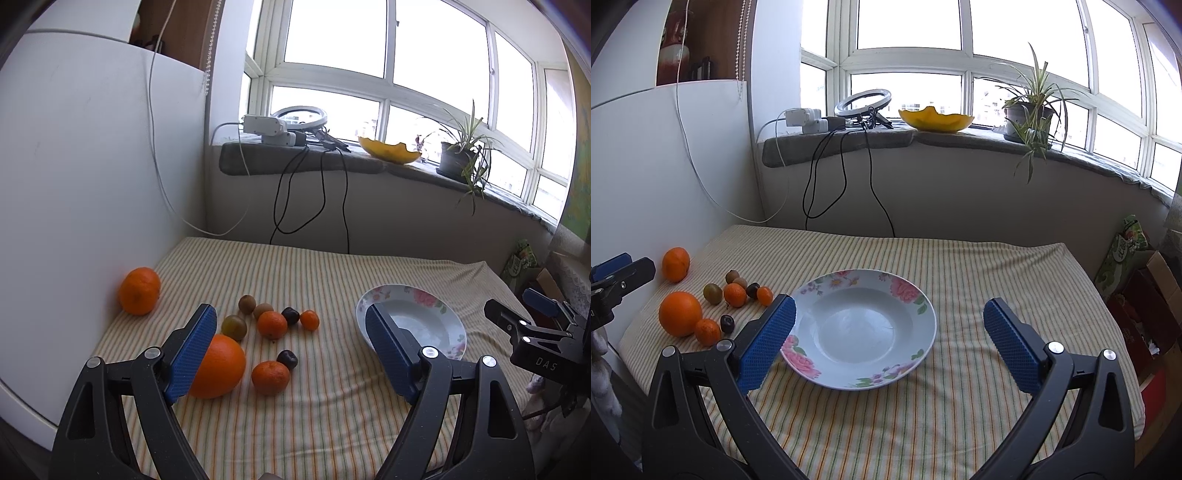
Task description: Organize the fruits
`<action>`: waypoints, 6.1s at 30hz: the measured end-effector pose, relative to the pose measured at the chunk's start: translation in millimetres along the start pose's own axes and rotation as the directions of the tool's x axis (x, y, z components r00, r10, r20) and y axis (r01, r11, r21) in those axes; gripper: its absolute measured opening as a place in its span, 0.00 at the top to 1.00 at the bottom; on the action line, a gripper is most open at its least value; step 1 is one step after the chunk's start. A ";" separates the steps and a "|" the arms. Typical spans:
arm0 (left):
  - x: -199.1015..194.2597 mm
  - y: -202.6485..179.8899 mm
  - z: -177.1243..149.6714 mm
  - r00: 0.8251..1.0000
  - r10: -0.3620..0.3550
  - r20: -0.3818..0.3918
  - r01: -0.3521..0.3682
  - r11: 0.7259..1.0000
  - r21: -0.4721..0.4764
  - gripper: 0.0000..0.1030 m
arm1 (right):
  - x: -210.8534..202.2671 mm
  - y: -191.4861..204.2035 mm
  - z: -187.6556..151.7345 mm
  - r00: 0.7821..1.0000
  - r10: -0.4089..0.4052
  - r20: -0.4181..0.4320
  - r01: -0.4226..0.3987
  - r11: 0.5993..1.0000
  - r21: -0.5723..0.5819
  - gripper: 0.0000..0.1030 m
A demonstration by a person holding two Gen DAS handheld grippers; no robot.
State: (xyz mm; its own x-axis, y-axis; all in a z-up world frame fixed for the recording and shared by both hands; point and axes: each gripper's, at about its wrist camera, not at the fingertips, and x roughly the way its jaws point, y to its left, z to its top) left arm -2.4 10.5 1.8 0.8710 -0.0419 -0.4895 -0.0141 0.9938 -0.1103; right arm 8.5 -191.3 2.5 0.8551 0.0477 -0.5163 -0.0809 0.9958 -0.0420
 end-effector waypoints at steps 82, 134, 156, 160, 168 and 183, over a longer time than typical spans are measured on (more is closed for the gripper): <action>72.4 110.7 -67.4 0.966 -0.095 -0.240 0.033 0.968 -0.251 0.30 | 182.5 251.4 -15.3 0.526 0.627 -0.574 -0.742 0.669 0.051 0.18; 77.0 11.3 -26.9 0.952 -0.238 -0.194 0.220 0.969 -0.110 0.37 | 119.0 125.0 23.0 0.644 0.631 -0.432 -0.666 0.740 0.089 0.25; 127.7 -68.9 -15.6 0.886 -0.368 -0.281 0.374 0.927 -0.033 0.37 | 140.0 22.6 25.9 0.748 0.542 -0.383 -0.528 0.836 0.150 0.25; 139.6 -79.5 -14.7 0.877 -0.377 -0.298 0.388 0.921 -0.026 0.37 | 150.0 8.1 24.3 0.754 0.532 -0.386 -0.510 0.844 0.167 0.25; 162.0 -91.6 -12.3 0.859 -0.394 -0.327 0.404 0.914 -0.041 0.37 | 165.7 -7.7 23.5 0.768 0.510 -0.387 -0.477 0.859 0.186 0.25; 175.9 -100.0 -18.9 0.847 -0.391 -0.360 0.405 0.913 -0.037 0.37 | 178.6 -19.4 15.9 0.764 0.505 -0.402 -0.456 0.863 0.218 0.24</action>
State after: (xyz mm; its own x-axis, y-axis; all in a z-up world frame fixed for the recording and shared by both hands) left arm 143.0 -98.1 -89.6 0.5666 -0.4609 -0.6831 0.3219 0.8869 -0.3314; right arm 171.0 -200.8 -75.3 0.4066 0.5081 -0.7593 -0.3480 0.8546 0.3855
